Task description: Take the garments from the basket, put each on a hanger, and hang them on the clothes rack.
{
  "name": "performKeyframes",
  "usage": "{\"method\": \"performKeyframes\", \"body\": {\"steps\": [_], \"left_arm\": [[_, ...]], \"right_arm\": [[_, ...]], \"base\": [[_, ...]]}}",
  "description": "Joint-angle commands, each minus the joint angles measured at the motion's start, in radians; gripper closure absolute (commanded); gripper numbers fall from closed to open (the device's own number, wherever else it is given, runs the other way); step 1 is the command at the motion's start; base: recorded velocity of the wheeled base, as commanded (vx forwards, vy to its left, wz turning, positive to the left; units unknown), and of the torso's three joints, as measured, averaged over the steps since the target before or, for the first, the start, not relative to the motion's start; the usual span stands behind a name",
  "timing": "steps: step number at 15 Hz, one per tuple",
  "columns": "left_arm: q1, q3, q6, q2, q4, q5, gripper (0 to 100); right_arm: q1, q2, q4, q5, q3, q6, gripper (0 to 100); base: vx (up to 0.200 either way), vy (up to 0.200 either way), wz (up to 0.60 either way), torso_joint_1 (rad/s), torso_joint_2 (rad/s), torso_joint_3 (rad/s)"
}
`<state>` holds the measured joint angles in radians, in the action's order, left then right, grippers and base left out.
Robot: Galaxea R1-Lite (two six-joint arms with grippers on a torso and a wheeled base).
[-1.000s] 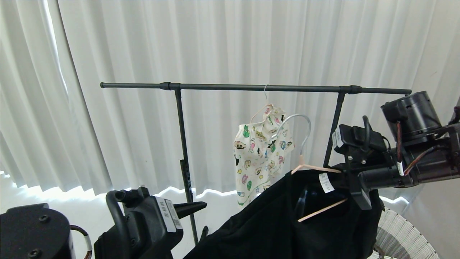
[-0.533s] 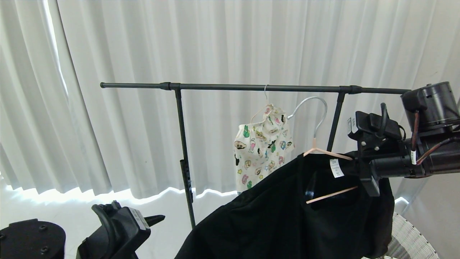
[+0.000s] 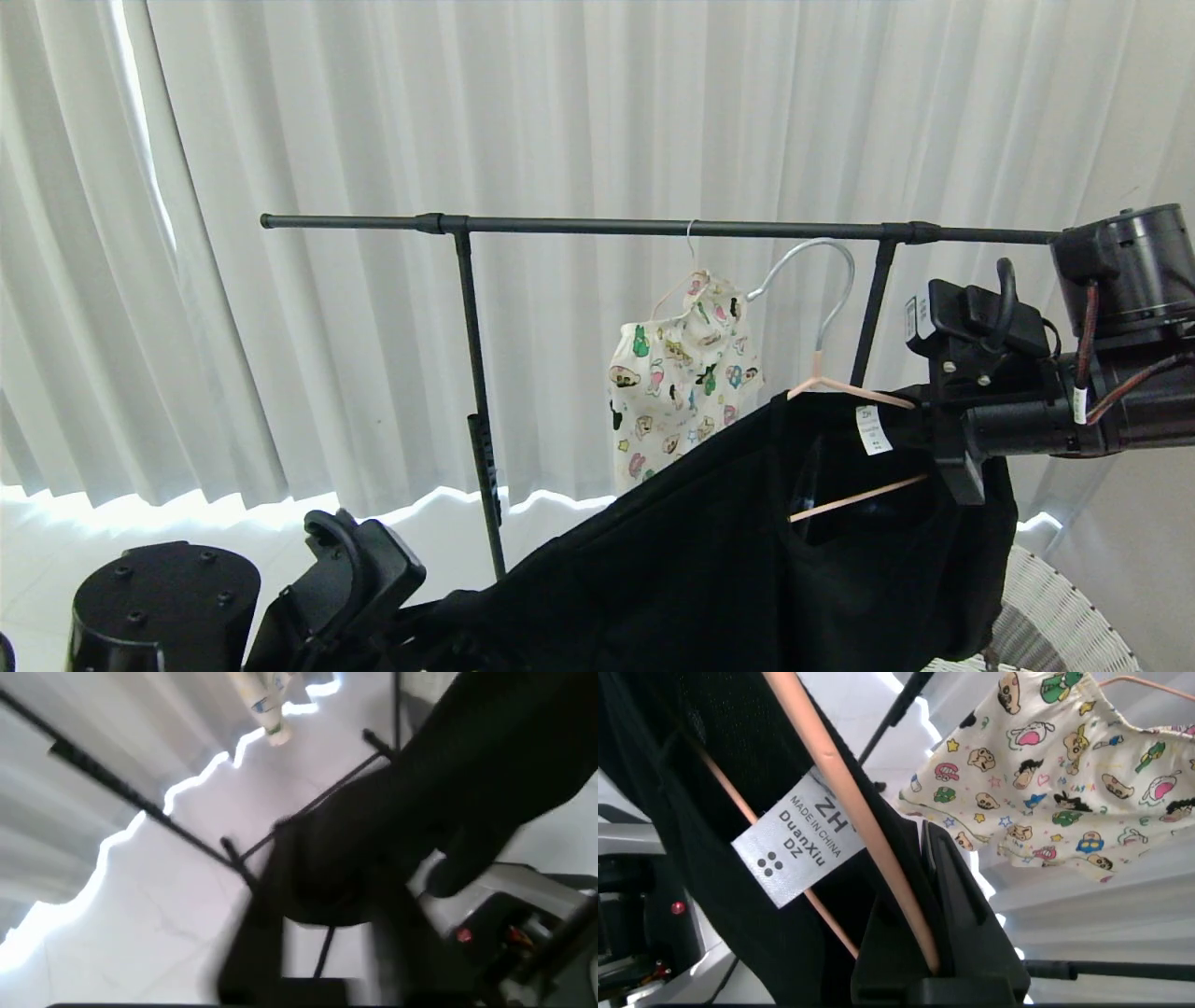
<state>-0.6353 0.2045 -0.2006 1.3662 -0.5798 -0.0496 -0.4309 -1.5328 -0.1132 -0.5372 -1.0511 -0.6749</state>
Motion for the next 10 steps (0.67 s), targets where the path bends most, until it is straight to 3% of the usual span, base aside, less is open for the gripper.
{"method": "performKeyframes", "body": {"steps": [1,3,8,9,10], "left_arm": [[0.151,-0.030,-0.002,0.022,0.001,-0.019,100],[0.230,-0.034,-0.002,0.005,0.000,-0.019,100],[0.230,-0.014,-0.002,-0.004,0.000,-0.019,100],[0.224,-0.002,-0.002,-0.016,0.000,-0.018,0],[0.213,0.003,-0.002,-0.021,0.000,-0.018,0]], "right_arm": [[0.032,0.002,0.001,0.006,0.000,0.000,100],[0.066,0.002,0.007,0.037,-0.001,0.012,100],[0.069,0.017,0.058,0.102,0.003,0.152,100],[0.069,0.023,0.058,0.103,0.005,0.153,100],[0.069,0.026,0.056,0.105,0.006,0.156,100]], "base": [[0.000,0.000,0.00,0.000,0.00,0.000],[0.000,0.000,0.00,0.000,0.00,0.000],[0.000,0.000,0.00,0.000,0.00,0.000],[0.000,0.000,0.00,0.000,0.00,0.000],[0.000,0.000,0.00,0.000,0.00,0.000]]}}
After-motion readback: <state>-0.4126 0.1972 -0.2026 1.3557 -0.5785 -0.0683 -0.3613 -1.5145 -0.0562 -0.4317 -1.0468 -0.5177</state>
